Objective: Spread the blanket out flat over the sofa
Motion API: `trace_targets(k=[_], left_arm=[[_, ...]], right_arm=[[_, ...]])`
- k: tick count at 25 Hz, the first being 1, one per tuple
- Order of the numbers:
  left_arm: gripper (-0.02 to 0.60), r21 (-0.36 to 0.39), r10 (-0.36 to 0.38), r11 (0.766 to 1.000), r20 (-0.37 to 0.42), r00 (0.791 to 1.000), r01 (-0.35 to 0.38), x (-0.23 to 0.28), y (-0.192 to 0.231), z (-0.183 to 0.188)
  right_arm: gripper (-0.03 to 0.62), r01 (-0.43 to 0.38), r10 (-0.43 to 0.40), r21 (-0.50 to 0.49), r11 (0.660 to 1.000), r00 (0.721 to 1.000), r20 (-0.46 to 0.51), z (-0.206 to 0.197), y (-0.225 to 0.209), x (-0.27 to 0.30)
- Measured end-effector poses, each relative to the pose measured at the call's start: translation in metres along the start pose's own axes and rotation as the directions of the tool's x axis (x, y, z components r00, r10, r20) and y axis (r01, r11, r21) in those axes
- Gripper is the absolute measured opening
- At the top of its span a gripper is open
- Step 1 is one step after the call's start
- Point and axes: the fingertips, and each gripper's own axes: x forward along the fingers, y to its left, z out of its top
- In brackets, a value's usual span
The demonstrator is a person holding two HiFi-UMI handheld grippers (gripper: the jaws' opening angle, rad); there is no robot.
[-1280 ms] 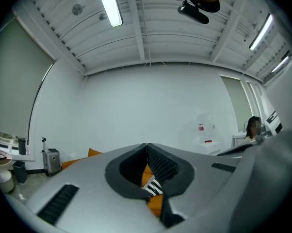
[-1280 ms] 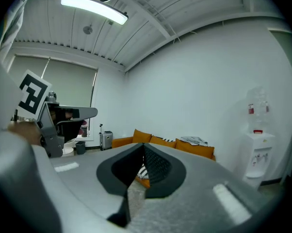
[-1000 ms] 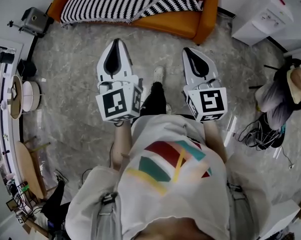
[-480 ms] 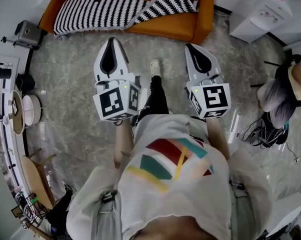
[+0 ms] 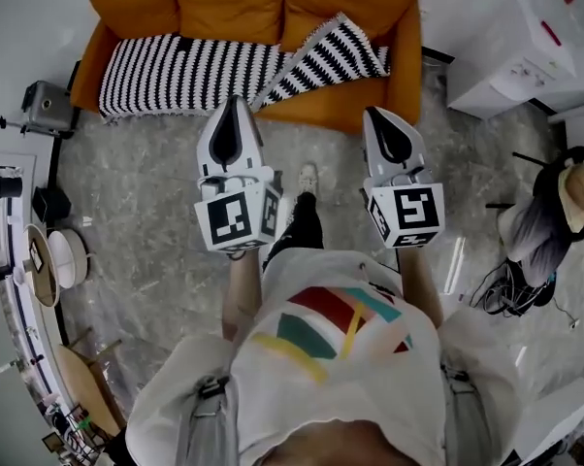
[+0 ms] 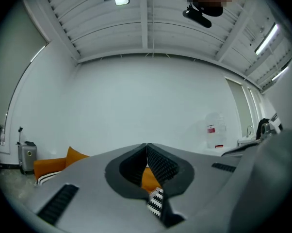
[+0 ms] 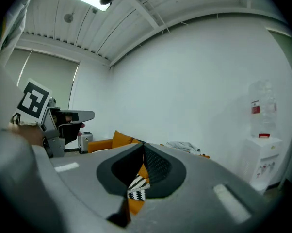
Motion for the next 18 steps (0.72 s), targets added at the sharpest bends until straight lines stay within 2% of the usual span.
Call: trace_targets(k=[5,9,14,18], left_arm=[[0.017,-0.026,-0.06,0.998,0.007,0.998,0.06,0.101,0.018,0.005],[0.017,-0.026,-0.107,0.994,0.027,0.994,0.108,0.162,0.025,0.01],[0.017,-0.038,-0.152,0.987,0.021,0.988,0.153,0.216,0.03,0.007],[0.017,-0.058,-0.169,0.984,0.012,0.986,0.169,0.237,0.024,0.001]], right_arm=[[0.005,0.03,-0.03,-0.025,0.999,0.999,0.016,0.03,-0.031,0.09],[0.005,0.057,-0.057,-0.023,0.998,0.998,0.018,0.04,-0.054,0.147],[0.006,0.082,-0.082,-0.026,0.996,0.997,0.006,0.045,-0.071,0.192],[0.006,0.101,-0.101,-0.028,0.994,0.995,-0.004,0.044,-0.085,0.204]])
